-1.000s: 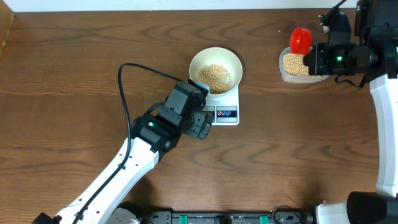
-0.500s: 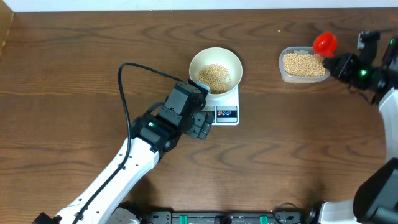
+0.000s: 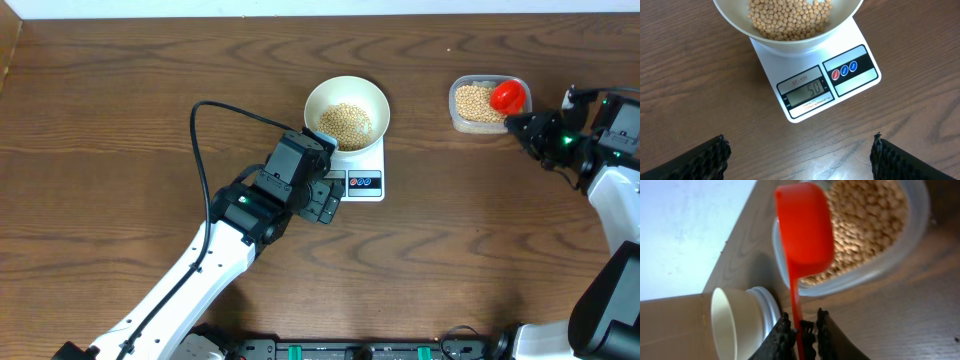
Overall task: Scoop item into bowl and weigh 50g on scale
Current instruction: 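Lower the red scoop into the soybean tub with the right gripper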
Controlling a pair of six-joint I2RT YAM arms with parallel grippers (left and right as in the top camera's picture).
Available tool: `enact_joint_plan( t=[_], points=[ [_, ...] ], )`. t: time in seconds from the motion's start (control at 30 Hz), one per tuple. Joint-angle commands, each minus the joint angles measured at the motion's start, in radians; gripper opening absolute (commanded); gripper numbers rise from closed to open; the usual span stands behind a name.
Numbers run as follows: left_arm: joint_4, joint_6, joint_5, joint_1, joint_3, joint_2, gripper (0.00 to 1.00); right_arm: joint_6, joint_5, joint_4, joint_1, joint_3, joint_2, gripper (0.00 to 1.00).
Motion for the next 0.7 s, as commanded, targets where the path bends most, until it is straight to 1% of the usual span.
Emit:
enact_joint_plan(
  t=[0.0, 0.1, 0.13, 0.27, 0.33, 0.57, 0.67],
  points=[
    [0.001, 0.013, -0.002, 0.003, -0.002, -0.008, 0.92, 0.017, 0.034, 0.003, -0.001, -0.037, -0.003, 0.22],
    [0.001, 0.013, -0.002, 0.003, -0.002, -0.008, 0.92, 0.018, 0.039, 0.004, -0.001, -0.054, -0.003, 0.33],
    [0.001, 0.013, -0.002, 0.003, -0.002, -0.008, 0.92, 0.018, 0.04, 0.006, -0.001, -0.056, -0.003, 0.38],
    [0.001, 0.013, -0.002, 0.003, -0.002, -0.008, 0.92, 0.029, 0.053, 0.005, -0.001, -0.056, -0.002, 0.46],
    [0.001, 0.013, -0.002, 0.003, -0.002, -0.008, 0.92, 0.039, 0.053, 0.004, -0.001, -0.056, -0.002, 0.47],
    [0.001, 0.013, -0.002, 0.003, -0.002, -0.008, 0.92, 0.082, 0.079, 0.047, 0.0, -0.056, 0.0, 0.65],
    [0.001, 0.013, -0.002, 0.003, -0.002, -0.008, 0.92, 0.095, 0.101, 0.047, 0.001, -0.056, 0.0, 0.7]
  ],
)
